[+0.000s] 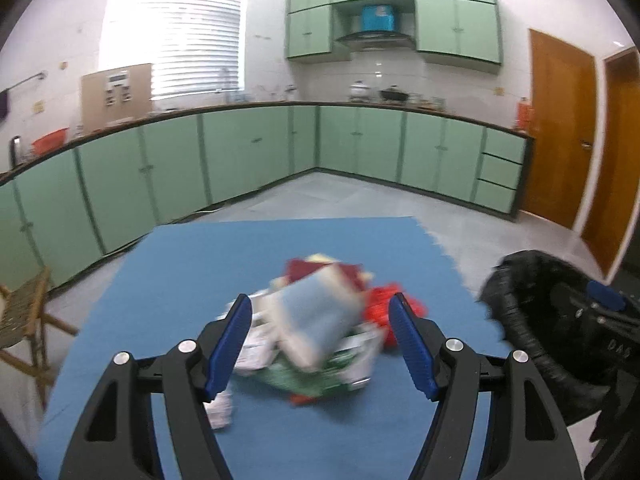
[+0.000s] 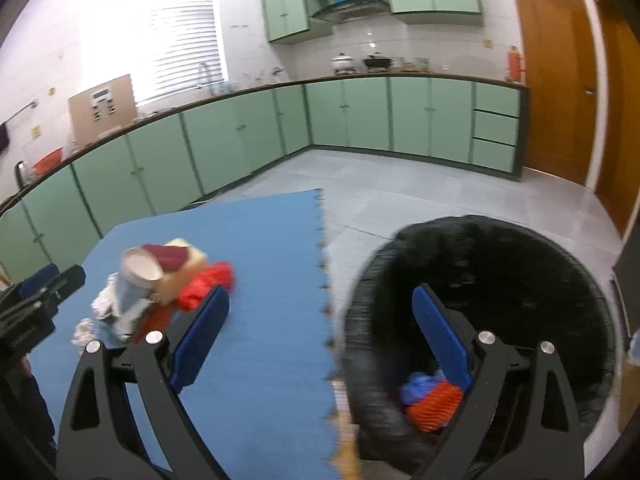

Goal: Collect trash
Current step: 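Grasp the crumpled white tissue with the left gripper while the right returns to the pile, then close the right gripper on the blue-and-white paper cup while the left holds the tissue, then carry the paper cup and tissue over the black bin with both grippers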

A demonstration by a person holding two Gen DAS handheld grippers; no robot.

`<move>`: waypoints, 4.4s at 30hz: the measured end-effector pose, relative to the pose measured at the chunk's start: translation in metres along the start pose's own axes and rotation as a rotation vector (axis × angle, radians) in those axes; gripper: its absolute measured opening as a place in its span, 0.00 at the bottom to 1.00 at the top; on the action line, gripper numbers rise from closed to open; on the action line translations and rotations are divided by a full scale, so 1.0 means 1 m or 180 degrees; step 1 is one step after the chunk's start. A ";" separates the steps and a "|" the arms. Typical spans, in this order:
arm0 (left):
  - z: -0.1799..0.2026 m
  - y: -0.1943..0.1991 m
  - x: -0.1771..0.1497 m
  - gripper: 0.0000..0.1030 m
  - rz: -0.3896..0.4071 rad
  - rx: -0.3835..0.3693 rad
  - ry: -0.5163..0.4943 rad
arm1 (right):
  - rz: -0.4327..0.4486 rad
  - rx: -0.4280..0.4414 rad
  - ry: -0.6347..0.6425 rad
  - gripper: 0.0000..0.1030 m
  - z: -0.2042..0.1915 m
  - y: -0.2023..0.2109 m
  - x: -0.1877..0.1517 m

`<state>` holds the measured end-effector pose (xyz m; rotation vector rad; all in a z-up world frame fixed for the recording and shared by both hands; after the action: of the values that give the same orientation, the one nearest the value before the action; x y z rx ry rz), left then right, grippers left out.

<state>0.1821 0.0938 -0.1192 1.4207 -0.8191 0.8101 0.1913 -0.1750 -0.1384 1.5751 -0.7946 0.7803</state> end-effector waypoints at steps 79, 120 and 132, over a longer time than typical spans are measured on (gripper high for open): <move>-0.136 -0.037 -0.042 0.24 -0.0548 0.0464 0.0622 | -0.0394 0.0571 0.1343 0.81 -0.211 -0.096 -0.029; -0.039 -0.004 0.004 0.24 -0.0188 -0.0058 0.0251 | -0.0020 0.0598 0.0524 0.69 -0.102 -0.003 0.041; 0.054 0.001 0.020 0.24 -0.0091 -0.0551 0.0007 | 0.0167 0.0265 0.0266 0.69 -0.019 0.033 0.049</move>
<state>0.1916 0.0399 -0.1019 1.2751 -0.8447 0.7015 0.1895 -0.1643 -0.0775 1.5896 -0.7534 0.9219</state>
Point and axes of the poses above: each gripper's, at about its wrist camera, not at the fingertips, and y roughly against the way its jaws point, z to its right, x to its top, the point moved 5 cm from there along -y, roughly the way its jaws point, and after that the axes turned 1 degree about -y, right-handed, at the moved point
